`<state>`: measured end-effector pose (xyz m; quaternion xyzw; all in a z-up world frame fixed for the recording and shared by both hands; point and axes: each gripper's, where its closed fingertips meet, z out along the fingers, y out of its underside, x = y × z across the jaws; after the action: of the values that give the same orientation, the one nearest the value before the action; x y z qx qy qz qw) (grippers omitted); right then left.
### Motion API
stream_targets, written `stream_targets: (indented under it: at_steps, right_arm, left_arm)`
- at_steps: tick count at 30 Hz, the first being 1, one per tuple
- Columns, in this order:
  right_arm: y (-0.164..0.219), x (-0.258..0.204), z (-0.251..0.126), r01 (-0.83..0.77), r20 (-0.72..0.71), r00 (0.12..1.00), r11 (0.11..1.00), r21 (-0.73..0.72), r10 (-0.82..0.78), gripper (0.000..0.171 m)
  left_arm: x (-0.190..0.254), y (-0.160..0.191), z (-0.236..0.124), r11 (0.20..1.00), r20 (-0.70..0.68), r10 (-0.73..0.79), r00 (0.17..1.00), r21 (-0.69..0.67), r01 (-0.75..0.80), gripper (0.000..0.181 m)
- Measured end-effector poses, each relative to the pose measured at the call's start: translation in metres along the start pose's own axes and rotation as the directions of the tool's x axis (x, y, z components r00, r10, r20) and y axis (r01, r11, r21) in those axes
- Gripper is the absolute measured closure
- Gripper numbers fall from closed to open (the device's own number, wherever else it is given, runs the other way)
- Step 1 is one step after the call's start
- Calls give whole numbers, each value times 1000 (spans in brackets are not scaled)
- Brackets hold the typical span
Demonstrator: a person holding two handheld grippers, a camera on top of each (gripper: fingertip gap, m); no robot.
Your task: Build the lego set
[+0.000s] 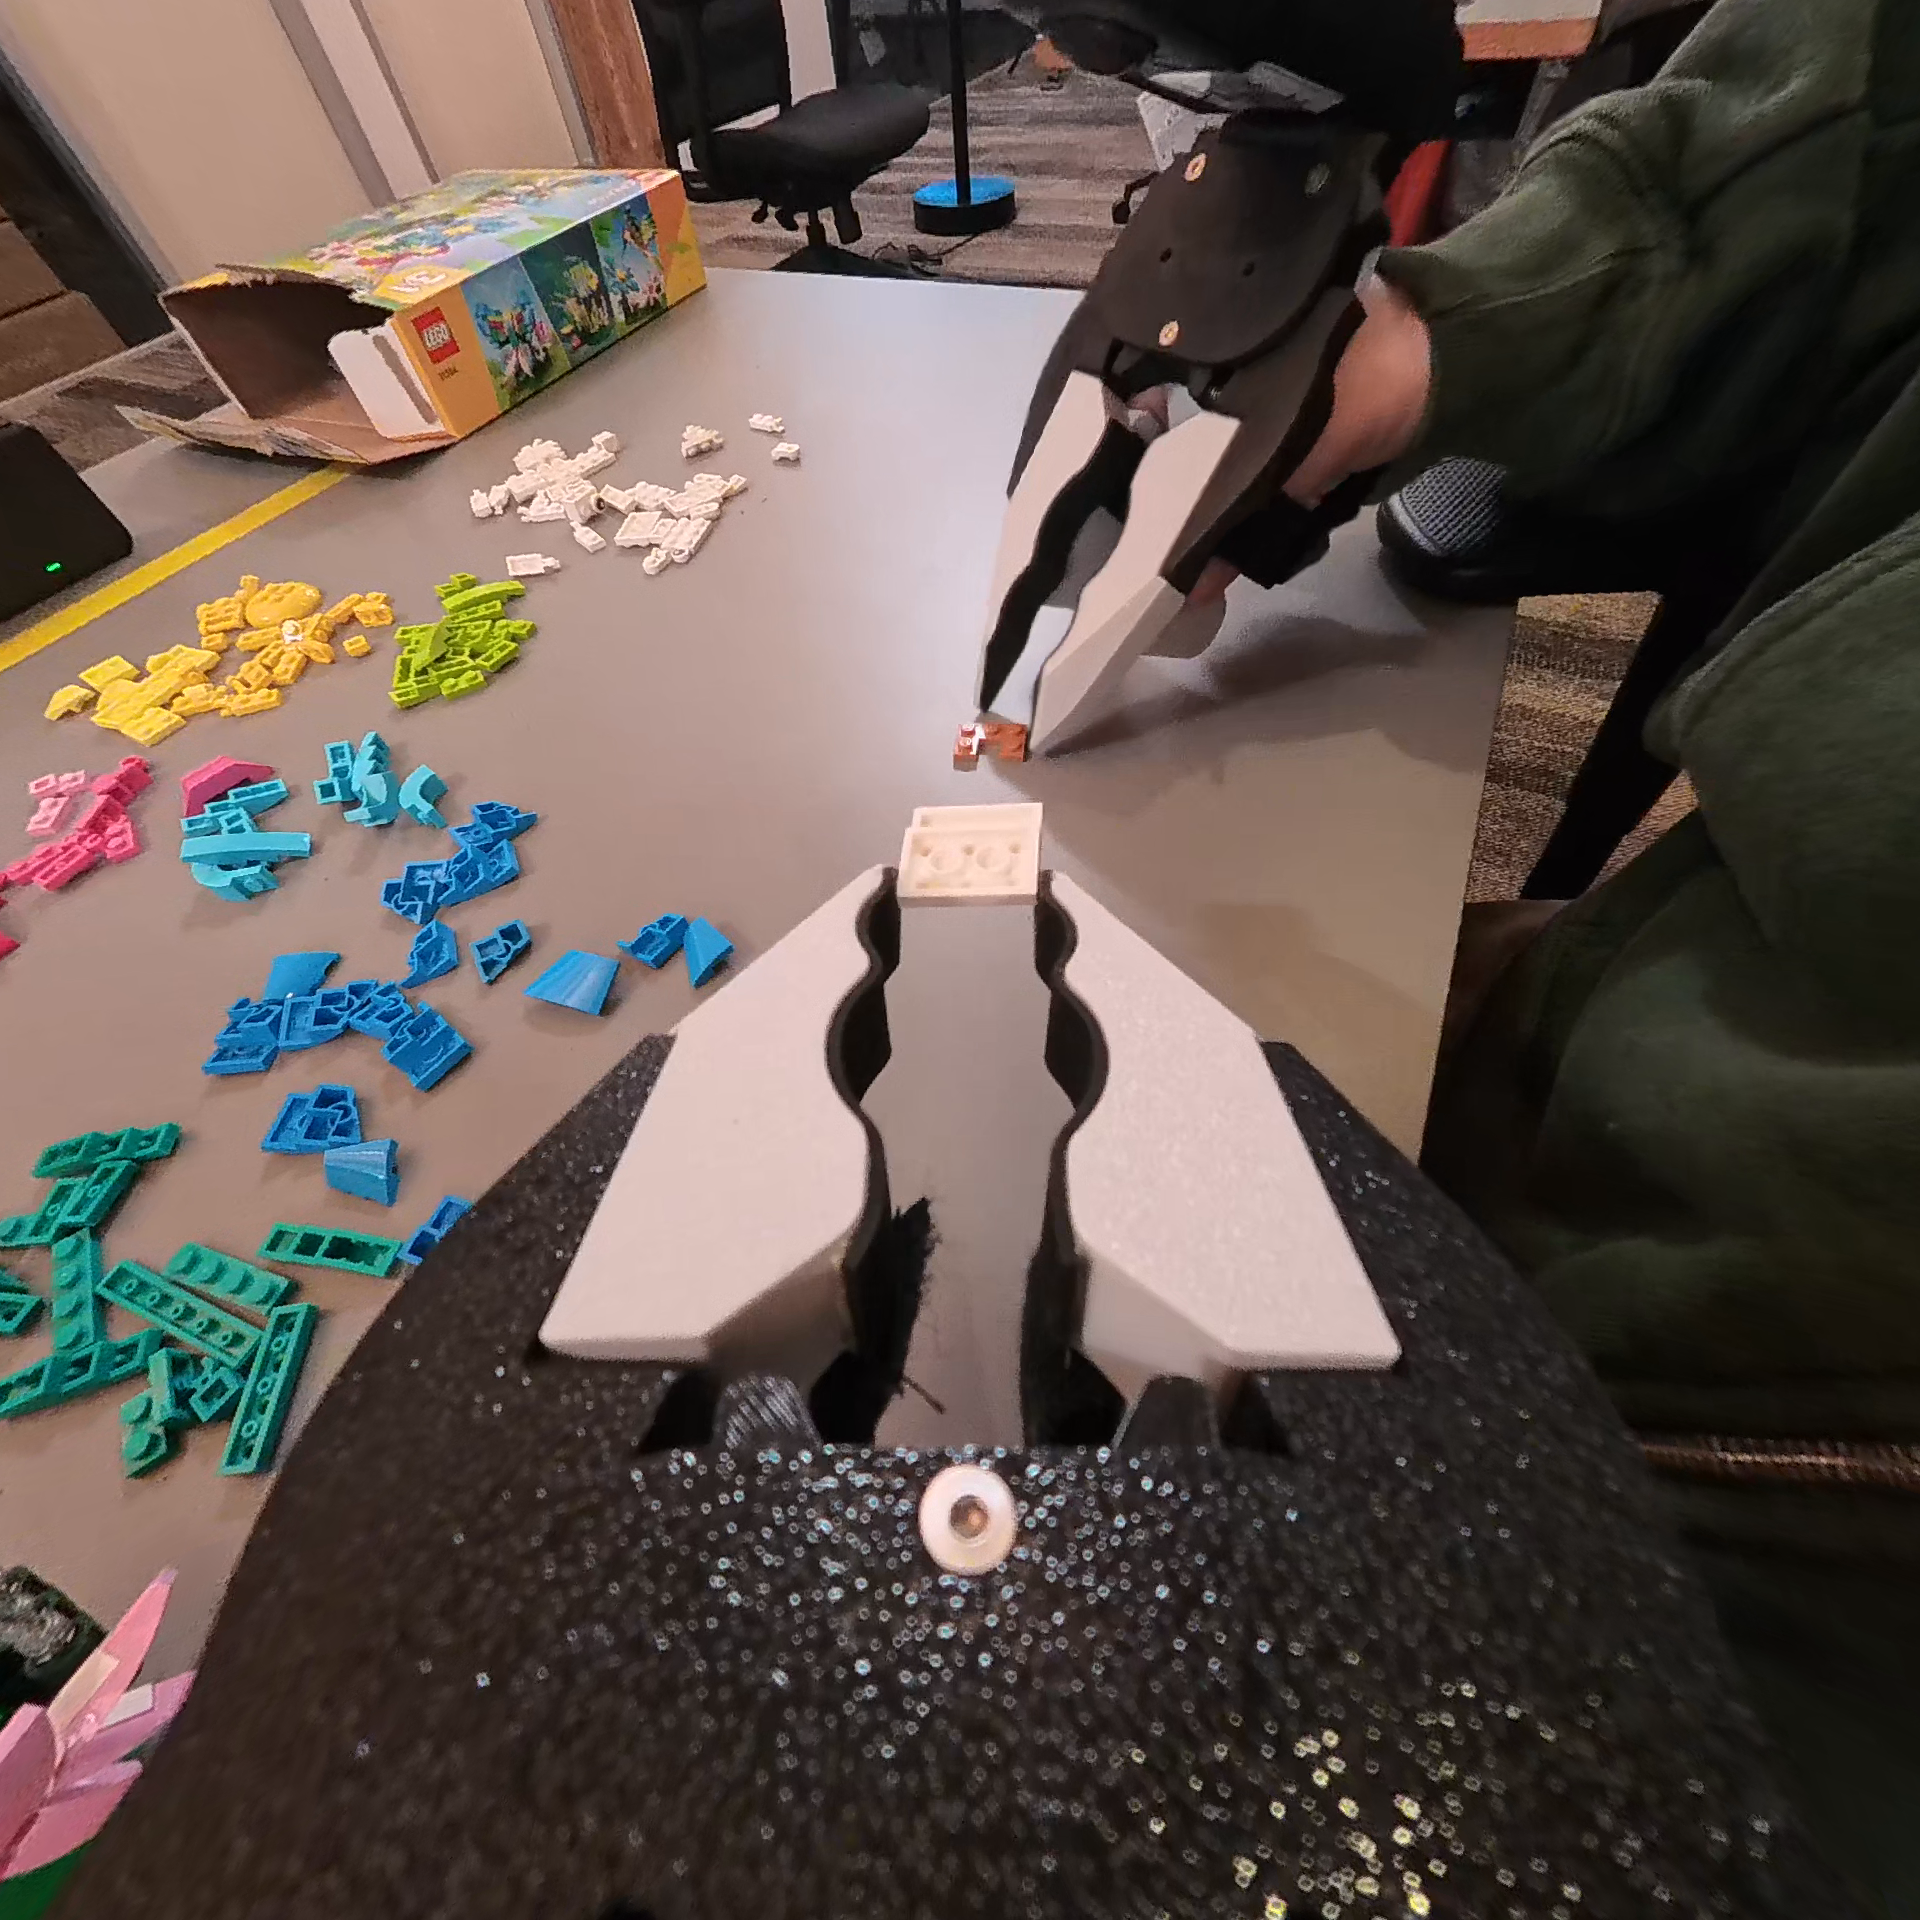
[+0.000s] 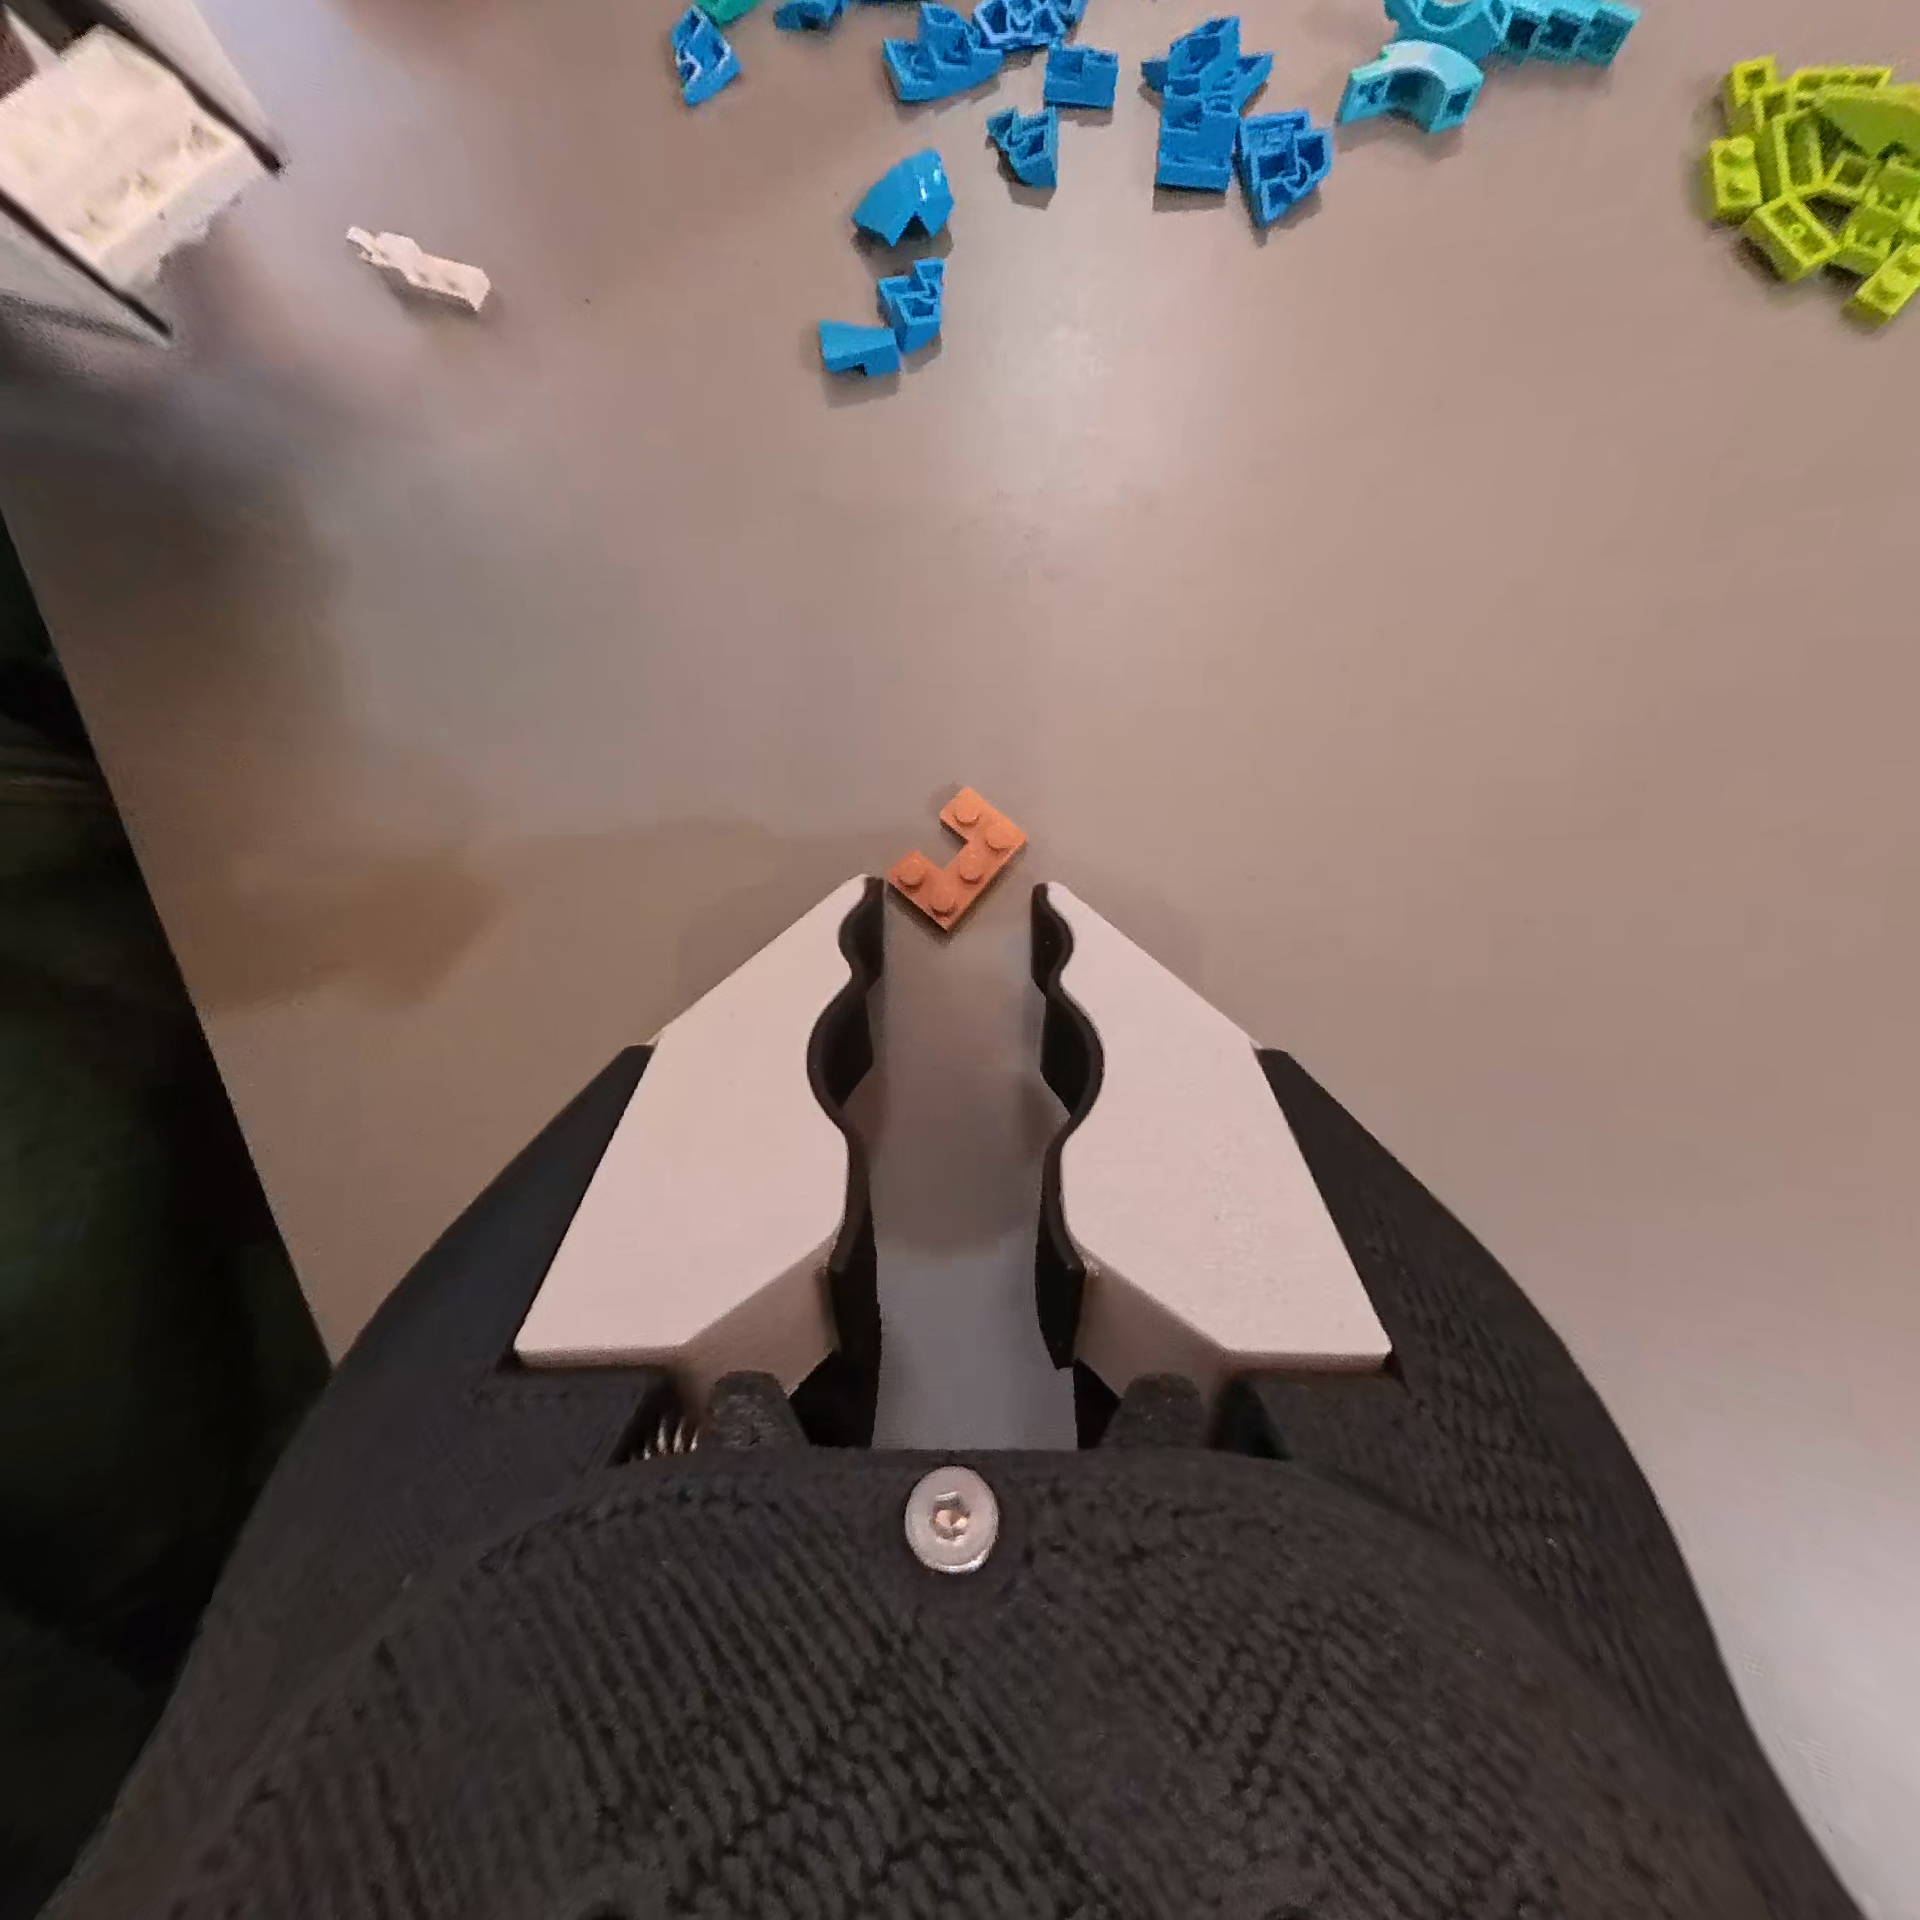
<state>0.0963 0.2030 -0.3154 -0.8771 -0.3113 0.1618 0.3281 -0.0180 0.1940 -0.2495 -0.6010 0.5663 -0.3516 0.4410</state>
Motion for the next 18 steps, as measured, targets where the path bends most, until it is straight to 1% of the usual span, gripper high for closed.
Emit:
stream_targets:
  at_steps: [2,3,4,6,8,9,10,11,12,13,14,15,16,17,18]
  right_arm:
    - [-4,-5,3,-38,15,999,999,12,37,144]
    - [-6,-5,5,-38,3,999,999,11,38,147]
    - [-6,-3,6,-22,-18,1000,1000,2,22,154]
    - [-7,-3,8,30,-28,999,999,-14,-30,155]
    - [-10,-2,8,140,-39,989,990,-25,-141,155]
    - [-13,2,6,241,-67,968,970,-35,-242,156]
    - [-16,7,4,369,-108,921,927,-64,-374,156]
    - [-18,14,2,515,-148,837,849,-115,-527,157]
    - [-20,23,-1,652,-187,710,734,-192,-679,157]
    - [-22,32,-3,766,-200,540,575,-286,-818,157]
    - [-23,37,-4,855,-166,326,365,-370,-931,157]
    - [-26,41,-5,887,-121,80,126,-444,-989,157]
    - [-28,44,-5,857,-52,-151,-105,-504,-987,166]
    - [-28,45,-3,801,29,-329,-295,-521,-944,167]
    - [-25,42,0,750,92,-453,-435,-498,-887,167]
  left_arm:
    - [1,0,1,1000,-5,-3,1000,-1,3,158]
    - [1,1,1,1000,-6,-3,1000,-3,3,158]
    - [1,1,2,1000,-7,-2,1000,-6,2,158]
    - [1,2,1,1000,-8,1,1000,-9,-1,158]
    - [1,1,0,1000,-6,1,1000,-6,-1,158]
    - [0,1,0,1000,-4,1,1000,-4,-1,158]
    - [0,1,-1,1000,-4,0,1000,-3,0,158]
    - [0,1,-1,1000,-4,-1,1000,-2,1,158]
    - [0,1,-1,1000,-4,-1,1000,-2,1,158]
    - [0,1,-1,1000,-6,-1,1000,-3,1,158]
    - [1,1,-1,1000,-7,1,1000,-3,-1,158]
    - [1,1,-1,1000,-7,3,1000,-3,-3,158]
    - [2,0,-1,1000,-8,5,1000,-1,-5,158]
    - [2,-1,-1,1000,-9,7,1000,0,-7,158]
    - [2,-1,-1,1000,-8,9,1000,0,-9,158]
